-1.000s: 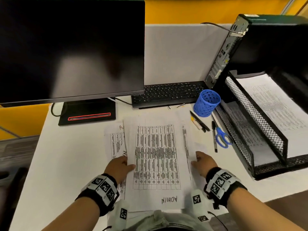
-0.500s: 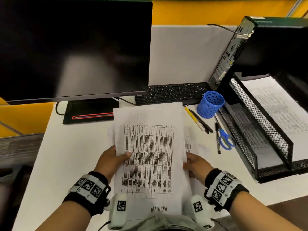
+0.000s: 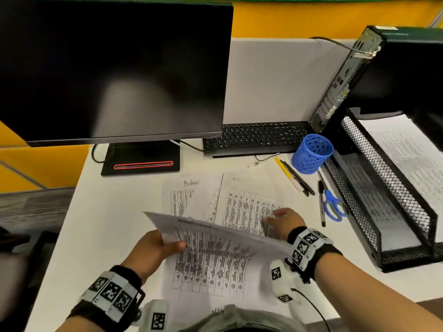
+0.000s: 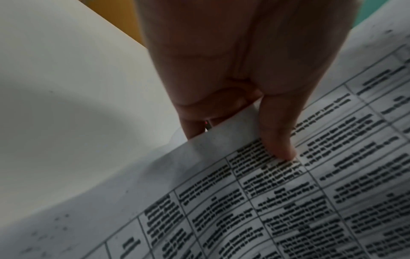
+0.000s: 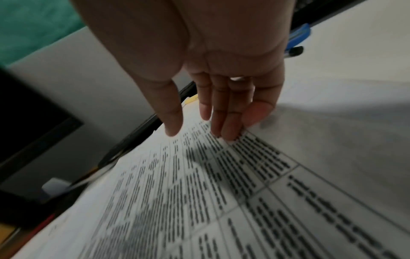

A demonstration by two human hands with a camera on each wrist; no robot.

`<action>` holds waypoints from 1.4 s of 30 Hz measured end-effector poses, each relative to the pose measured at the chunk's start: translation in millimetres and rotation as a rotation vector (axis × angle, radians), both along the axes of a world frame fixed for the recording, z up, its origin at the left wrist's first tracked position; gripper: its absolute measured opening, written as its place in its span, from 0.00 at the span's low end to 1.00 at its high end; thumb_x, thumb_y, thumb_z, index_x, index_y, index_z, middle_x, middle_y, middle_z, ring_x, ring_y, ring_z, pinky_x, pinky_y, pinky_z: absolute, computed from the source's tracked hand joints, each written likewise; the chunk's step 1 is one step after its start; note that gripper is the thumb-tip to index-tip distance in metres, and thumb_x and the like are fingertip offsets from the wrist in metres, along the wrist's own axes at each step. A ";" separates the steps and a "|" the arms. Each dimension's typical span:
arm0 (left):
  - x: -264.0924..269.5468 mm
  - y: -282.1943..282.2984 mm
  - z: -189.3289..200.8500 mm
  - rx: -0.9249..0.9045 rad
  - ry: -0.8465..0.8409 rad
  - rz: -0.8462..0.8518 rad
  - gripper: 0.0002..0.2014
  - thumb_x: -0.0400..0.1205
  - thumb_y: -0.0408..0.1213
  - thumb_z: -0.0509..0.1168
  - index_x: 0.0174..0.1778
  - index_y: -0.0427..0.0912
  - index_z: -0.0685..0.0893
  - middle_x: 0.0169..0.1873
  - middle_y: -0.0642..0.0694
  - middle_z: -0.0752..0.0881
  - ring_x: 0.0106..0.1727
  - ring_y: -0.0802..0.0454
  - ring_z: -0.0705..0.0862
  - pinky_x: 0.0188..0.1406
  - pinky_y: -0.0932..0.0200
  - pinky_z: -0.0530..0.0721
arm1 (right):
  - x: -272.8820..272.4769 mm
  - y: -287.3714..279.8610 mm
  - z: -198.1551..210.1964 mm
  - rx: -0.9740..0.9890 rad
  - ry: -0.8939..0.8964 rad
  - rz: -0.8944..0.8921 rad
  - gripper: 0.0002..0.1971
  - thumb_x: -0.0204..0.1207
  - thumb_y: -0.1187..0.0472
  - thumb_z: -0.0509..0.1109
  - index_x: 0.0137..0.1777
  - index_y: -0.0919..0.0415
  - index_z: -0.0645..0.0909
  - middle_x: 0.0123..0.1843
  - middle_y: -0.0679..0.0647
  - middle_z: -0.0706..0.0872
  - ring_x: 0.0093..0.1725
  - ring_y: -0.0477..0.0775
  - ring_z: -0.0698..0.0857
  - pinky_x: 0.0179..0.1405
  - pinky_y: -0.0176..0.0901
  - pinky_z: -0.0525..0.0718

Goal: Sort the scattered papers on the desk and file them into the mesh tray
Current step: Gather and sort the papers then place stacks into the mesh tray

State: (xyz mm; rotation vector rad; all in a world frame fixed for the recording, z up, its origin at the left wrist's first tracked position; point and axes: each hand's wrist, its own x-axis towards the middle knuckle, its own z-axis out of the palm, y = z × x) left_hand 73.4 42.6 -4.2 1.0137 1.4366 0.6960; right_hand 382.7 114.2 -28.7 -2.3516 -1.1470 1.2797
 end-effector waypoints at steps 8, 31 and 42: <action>-6.9 -8.2 -4.3 0.004 0.025 -0.057 0.08 0.67 0.37 0.74 0.41 0.42 0.89 0.41 0.47 0.92 0.42 0.55 0.88 0.44 0.64 0.80 | -25.8 4.2 -3.6 -0.032 -0.242 0.169 0.36 0.60 0.45 0.80 0.66 0.57 0.74 0.67 0.59 0.75 0.63 0.62 0.78 0.61 0.50 0.80; -3.7 6.1 7.2 0.021 -0.096 0.147 0.16 0.73 0.38 0.74 0.56 0.42 0.86 0.50 0.46 0.92 0.54 0.46 0.90 0.53 0.57 0.88 | 24.8 -20.7 18.7 0.329 0.262 -0.057 0.07 0.78 0.69 0.65 0.49 0.57 0.81 0.32 0.45 0.86 0.33 0.46 0.82 0.31 0.33 0.78; 33.8 55.0 43.5 0.235 -0.046 0.341 0.17 0.80 0.39 0.68 0.64 0.49 0.75 0.60 0.48 0.86 0.61 0.47 0.85 0.67 0.38 0.79 | -24.2 -11.6 80.0 0.507 0.608 -0.130 0.13 0.82 0.59 0.60 0.61 0.62 0.81 0.61 0.63 0.86 0.61 0.65 0.84 0.68 0.52 0.78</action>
